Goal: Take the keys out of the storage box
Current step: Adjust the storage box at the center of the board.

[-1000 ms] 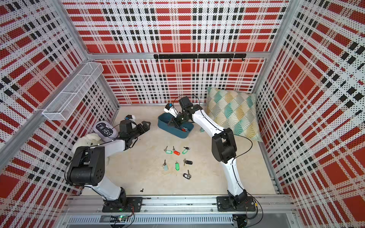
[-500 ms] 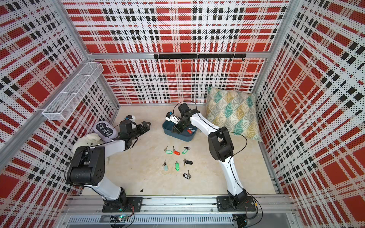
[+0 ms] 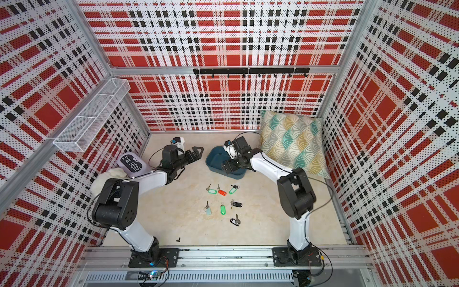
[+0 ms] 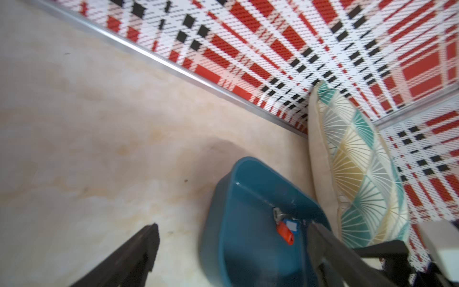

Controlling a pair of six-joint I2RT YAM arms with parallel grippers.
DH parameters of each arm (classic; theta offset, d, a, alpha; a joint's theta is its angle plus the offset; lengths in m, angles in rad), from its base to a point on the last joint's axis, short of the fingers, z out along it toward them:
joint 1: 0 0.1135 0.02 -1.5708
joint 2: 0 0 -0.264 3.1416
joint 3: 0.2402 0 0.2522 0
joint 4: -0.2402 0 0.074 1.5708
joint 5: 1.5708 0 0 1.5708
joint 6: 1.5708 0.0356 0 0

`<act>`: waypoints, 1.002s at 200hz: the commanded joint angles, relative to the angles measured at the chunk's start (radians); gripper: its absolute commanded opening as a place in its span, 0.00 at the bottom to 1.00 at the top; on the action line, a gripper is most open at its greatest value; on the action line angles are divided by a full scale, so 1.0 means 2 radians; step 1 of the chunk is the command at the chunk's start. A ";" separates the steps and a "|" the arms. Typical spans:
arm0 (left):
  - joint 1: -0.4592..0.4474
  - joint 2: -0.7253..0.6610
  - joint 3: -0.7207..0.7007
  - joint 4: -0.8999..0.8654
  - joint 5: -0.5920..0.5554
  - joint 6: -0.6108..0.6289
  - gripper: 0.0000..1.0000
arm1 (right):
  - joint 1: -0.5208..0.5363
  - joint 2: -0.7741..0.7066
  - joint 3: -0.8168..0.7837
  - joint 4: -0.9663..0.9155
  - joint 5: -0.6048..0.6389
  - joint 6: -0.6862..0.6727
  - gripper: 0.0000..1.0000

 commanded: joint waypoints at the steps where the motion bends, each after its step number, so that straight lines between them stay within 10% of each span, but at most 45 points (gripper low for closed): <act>1: -0.004 0.032 0.023 0.031 0.026 0.000 0.99 | 0.001 -0.065 -0.084 0.098 0.102 0.139 1.00; 125: -0.063 0.108 0.043 0.034 0.064 0.000 0.99 | -0.022 -0.013 -0.115 0.145 0.056 0.227 1.00; 200: -0.057 0.028 -0.049 0.036 0.036 -0.014 1.00 | -0.036 0.028 -0.059 0.107 0.068 0.180 1.00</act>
